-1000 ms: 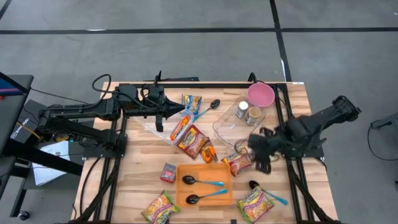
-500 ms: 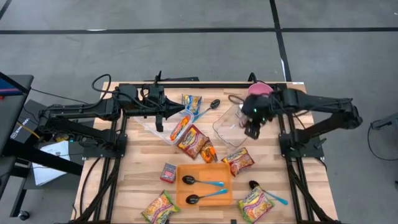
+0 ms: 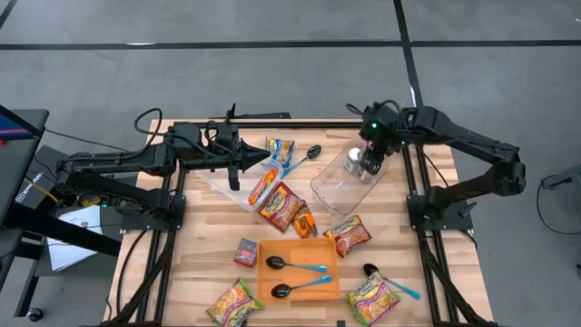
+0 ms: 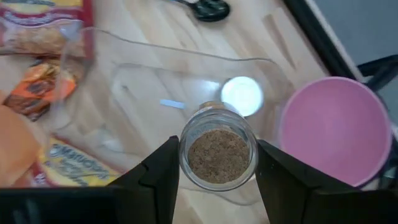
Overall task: Pick & Place Food Item
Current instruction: Put the brown seasoning bottle into the transparent bin
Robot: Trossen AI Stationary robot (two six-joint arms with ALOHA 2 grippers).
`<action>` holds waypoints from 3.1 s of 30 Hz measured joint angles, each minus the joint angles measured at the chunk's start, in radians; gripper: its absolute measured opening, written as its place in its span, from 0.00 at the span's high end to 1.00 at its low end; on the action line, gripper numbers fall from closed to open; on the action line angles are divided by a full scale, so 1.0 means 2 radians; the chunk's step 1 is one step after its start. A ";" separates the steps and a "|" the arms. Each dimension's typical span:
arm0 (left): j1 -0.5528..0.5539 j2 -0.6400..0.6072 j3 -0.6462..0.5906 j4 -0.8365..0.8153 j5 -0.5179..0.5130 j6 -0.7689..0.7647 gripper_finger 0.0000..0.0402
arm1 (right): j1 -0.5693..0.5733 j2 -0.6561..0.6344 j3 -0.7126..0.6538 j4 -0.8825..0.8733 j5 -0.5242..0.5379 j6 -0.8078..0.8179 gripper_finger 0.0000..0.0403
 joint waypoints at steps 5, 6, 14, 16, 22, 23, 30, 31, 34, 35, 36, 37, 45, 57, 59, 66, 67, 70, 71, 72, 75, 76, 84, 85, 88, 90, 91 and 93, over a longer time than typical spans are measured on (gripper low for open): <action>0.000 0.000 0.000 0.000 0.000 0.000 0.99 | -0.030 0.034 -0.001 0.004 -0.016 -0.037 0.58; 0.000 0.000 0.000 0.000 0.000 0.000 0.99 | -0.033 0.042 0.000 0.009 -0.016 -0.046 0.58; 0.000 0.000 0.000 0.000 0.000 -0.003 0.99 | -0.043 0.096 -0.001 0.042 -0.015 -0.100 0.58; 0.000 0.000 0.000 0.000 0.000 -0.003 0.99 | -0.045 0.102 -0.001 0.042 -0.013 -0.114 0.58; 0.000 0.000 0.000 0.000 0.001 -0.004 0.99 | -0.066 0.103 -0.001 0.049 -0.018 -0.132 0.58; 0.000 0.000 0.000 0.000 0.001 -0.004 0.99 | -0.072 0.103 -0.001 0.050 -0.025 -0.136 0.58; 0.000 0.000 0.000 0.000 0.001 -0.004 0.99 | -0.090 0.103 -0.001 0.049 -0.053 -0.167 0.58; 0.000 0.000 0.000 0.000 0.001 -0.004 0.99 | -0.090 0.103 -0.001 0.048 -0.053 -0.170 0.58; 0.000 0.000 0.000 0.000 0.001 -0.004 0.99 | -0.090 0.103 -0.001 0.042 -0.058 -0.192 0.58; 0.000 0.000 0.000 0.000 0.001 -0.004 0.99 | -0.090 0.103 -0.001 0.041 -0.062 -0.198 0.58; 0.000 0.000 0.000 0.000 0.001 -0.004 0.99 | -0.090 0.103 -0.001 0.041 -0.062 -0.202 0.58; 0.000 0.000 0.000 0.000 0.001 -0.004 0.99 | -0.090 0.103 -0.001 0.042 -0.062 -0.204 0.58; 0.000 0.000 0.000 0.000 0.001 -0.004 0.99 | -0.098 0.103 -0.006 0.050 -0.065 -0.220 0.58; 0.000 0.000 0.000 0.000 0.000 -0.015 0.99 | -0.098 0.093 -0.037 0.069 -0.068 -0.229 0.58; 0.000 0.000 0.000 0.000 0.000 -0.016 0.99 | -0.097 0.093 -0.037 0.075 -0.067 -0.229 0.58; 0.000 0.000 0.000 0.000 -0.001 -0.020 0.99 | -0.098 0.094 -0.037 0.074 -0.066 -0.235 0.58; 0.000 0.000 0.000 0.000 -0.001 -0.020 0.99 | -0.099 0.094 -0.037 0.075 -0.066 -0.235 0.58; 0.000 0.000 0.000 0.000 -0.007 -0.020 0.99 | -0.104 0.094 -0.037 0.075 -0.066 -0.239 0.58; 0.000 0.000 0.000 0.000 -0.007 -0.021 0.99 | -0.104 0.094 -0.037 0.074 -0.066 -0.241 0.58; 0.000 0.000 0.000 0.000 -0.008 -0.022 0.99 | -0.104 0.094 -0.037 0.073 -0.066 -0.243 0.58; 0.000 0.000 0.000 0.000 -0.009 -0.027 0.99 | -0.105 0.094 -0.037 0.073 -0.066 -0.246 0.58; 0.000 0.000 0.000 0.000 -0.009 -0.027 0.99 | -0.106 0.094 -0.037 0.074 -0.066 -0.247 0.58; 0.000 0.000 0.000 0.000 -0.009 -0.030 0.99 | -0.111 0.094 -0.037 0.075 -0.069 -0.248 0.58; 0.000 0.000 0.000 0.000 -0.009 -0.030 0.99 | -0.111 0.094 -0.037 0.075 -0.070 -0.248 0.58; 0.000 0.000 0.000 0.000 -0.009 -0.030 0.99 | -0.110 0.094 -0.037 0.075 -0.079 -0.248 0.58; 0.000 0.000 0.000 0.000 -0.009 -0.030 0.99 | -0.111 0.094 -0.037 0.076 -0.079 -0.248 0.58; 0.000 0.000 0.000 0.000 -0.009 -0.030 0.99 | -0.111 0.094 -0.037 0.076 -0.079 -0.248 0.58; 0.000 0.000 0.000 0.000 -0.009 -0.030 0.99 | -0.111 0.094 -0.037 0.077 -0.079 -0.248 0.58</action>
